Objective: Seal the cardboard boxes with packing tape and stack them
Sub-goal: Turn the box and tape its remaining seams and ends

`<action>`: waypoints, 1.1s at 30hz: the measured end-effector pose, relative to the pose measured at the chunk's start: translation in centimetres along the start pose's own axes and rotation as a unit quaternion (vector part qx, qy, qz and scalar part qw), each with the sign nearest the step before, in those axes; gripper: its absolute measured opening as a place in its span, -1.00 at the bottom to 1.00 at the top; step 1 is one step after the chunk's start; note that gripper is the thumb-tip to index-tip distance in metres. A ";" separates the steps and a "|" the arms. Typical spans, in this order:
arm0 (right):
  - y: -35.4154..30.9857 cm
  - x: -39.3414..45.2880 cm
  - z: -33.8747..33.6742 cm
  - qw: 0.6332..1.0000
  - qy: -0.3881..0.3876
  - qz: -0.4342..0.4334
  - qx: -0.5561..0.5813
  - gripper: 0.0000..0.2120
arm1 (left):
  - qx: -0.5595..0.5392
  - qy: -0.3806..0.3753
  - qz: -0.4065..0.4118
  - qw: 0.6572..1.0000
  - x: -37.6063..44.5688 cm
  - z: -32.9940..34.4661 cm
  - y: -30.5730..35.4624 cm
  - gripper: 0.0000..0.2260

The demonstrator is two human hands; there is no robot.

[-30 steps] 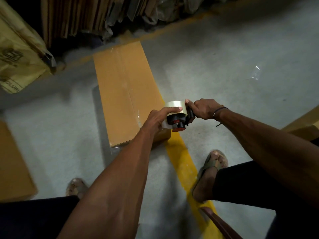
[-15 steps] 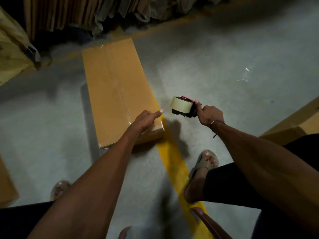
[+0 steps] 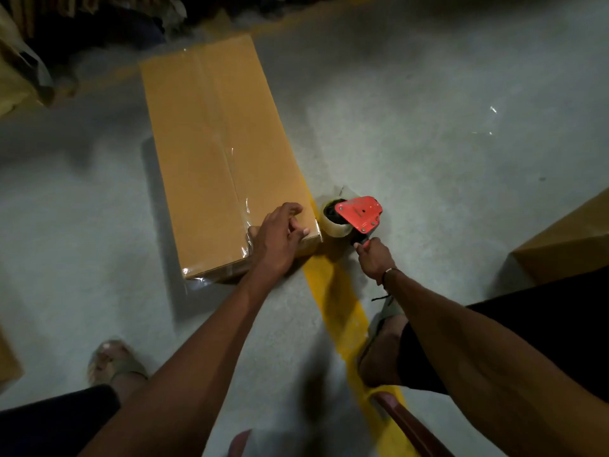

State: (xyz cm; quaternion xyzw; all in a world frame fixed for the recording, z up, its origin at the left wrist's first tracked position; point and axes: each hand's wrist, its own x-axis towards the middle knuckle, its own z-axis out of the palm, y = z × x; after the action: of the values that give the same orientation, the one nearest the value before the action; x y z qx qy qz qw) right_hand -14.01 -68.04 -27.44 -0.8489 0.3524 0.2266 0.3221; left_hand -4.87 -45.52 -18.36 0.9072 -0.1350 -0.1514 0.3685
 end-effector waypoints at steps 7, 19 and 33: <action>0.3 0.1 1.5 0.999 -0.038 -0.004 -0.014 -0.65 | 0.005 0.005 0.022 1.000 -0.1 0.1 -0.6 -0.68; -2.4 -2.4 -1.9 0.999 0.014 0.027 -0.020 -0.64 | -0.068 -0.052 0.046 0.995 0.1 -0.9 -1.8 -0.59; -17.8 -7.2 -2.1 0.843 -0.108 -0.498 -0.171 -0.88 | 0.040 0.031 0.065 0.997 -5.5 -8.4 -8.7 -0.74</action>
State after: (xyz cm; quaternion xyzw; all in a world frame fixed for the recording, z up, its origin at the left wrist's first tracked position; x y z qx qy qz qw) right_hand -5.10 -56.55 -14.67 -0.9219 -0.1991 0.1829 0.2774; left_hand -5.56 -32.25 -17.85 0.9149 -0.1881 -0.0939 0.3446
